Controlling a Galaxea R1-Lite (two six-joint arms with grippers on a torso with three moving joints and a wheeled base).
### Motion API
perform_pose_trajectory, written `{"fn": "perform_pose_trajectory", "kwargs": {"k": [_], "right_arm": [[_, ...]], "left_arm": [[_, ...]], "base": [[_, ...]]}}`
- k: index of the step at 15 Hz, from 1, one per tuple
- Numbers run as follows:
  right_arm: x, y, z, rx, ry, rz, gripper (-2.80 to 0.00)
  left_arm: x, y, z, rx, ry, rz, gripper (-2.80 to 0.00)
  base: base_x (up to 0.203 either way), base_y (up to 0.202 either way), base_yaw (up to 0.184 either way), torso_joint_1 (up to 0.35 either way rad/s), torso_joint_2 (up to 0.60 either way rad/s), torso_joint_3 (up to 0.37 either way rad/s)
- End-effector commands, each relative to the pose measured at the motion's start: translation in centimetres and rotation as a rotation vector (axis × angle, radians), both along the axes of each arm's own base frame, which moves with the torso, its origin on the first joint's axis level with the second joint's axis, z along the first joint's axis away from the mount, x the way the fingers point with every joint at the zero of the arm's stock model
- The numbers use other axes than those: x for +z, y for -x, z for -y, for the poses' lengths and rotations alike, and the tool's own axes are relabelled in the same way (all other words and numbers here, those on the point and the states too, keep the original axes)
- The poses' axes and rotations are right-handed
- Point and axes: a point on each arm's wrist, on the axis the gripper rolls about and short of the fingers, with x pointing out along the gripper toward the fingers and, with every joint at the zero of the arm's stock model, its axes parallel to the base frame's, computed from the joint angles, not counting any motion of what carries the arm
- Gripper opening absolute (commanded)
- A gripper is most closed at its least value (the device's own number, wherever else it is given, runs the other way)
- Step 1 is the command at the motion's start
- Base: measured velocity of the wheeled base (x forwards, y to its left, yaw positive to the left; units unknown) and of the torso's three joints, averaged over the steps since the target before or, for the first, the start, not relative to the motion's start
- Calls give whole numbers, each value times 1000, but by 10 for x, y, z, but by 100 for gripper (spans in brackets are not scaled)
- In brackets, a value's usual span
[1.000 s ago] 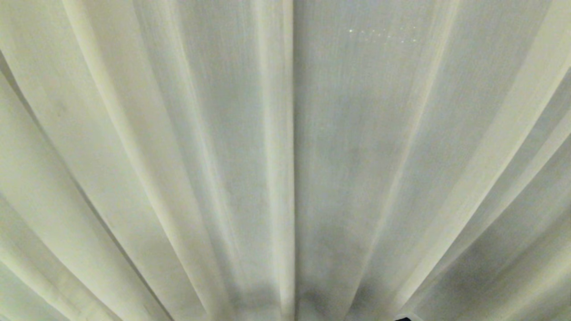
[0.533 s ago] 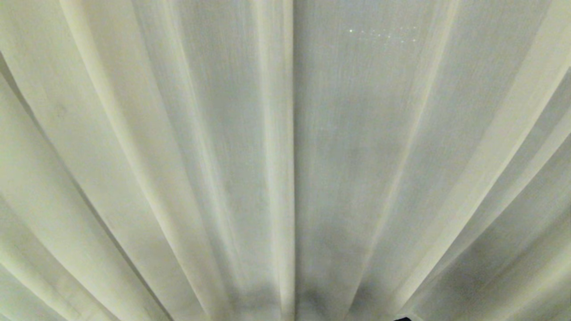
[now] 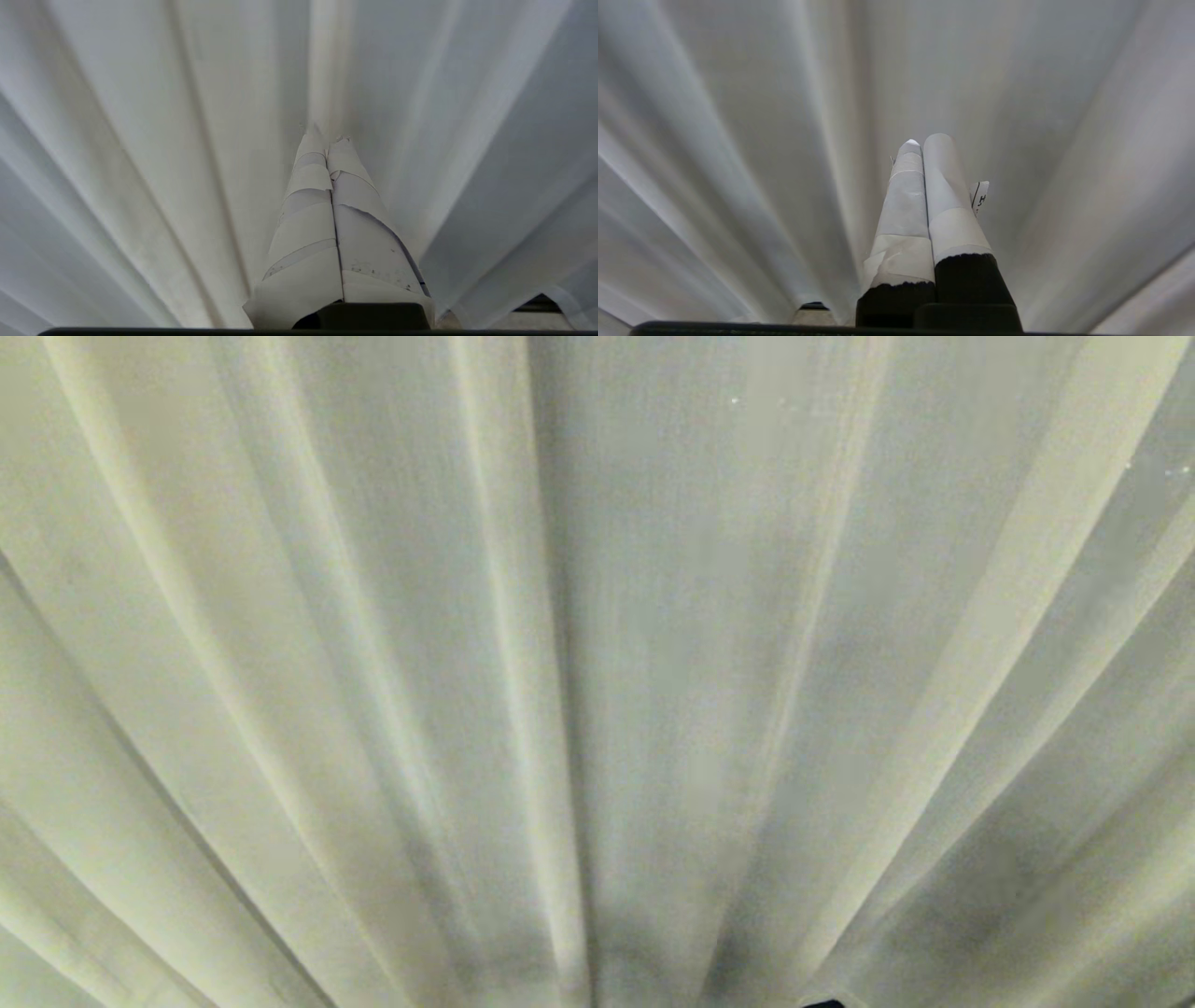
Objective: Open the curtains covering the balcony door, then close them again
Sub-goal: Close the outer curtains on both sides
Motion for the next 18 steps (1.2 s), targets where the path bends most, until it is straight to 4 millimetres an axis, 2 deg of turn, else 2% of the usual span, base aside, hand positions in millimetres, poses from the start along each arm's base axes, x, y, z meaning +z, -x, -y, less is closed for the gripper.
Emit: {"fn": "perform_pose_trajectory", "kwargs": {"k": [1, 18], "right_arm": [[0, 0, 0, -1, -1, -2, -280], [0, 0, 0, -1, 0, -2, -280]], "left_arm": [[0, 0, 0, 0, 1, 1, -280], [0, 0, 0, 0, 0, 2, -280]], "base": [[0, -197, 2, -2, 3, 0], [0, -192, 2, 2, 1, 2]]}}
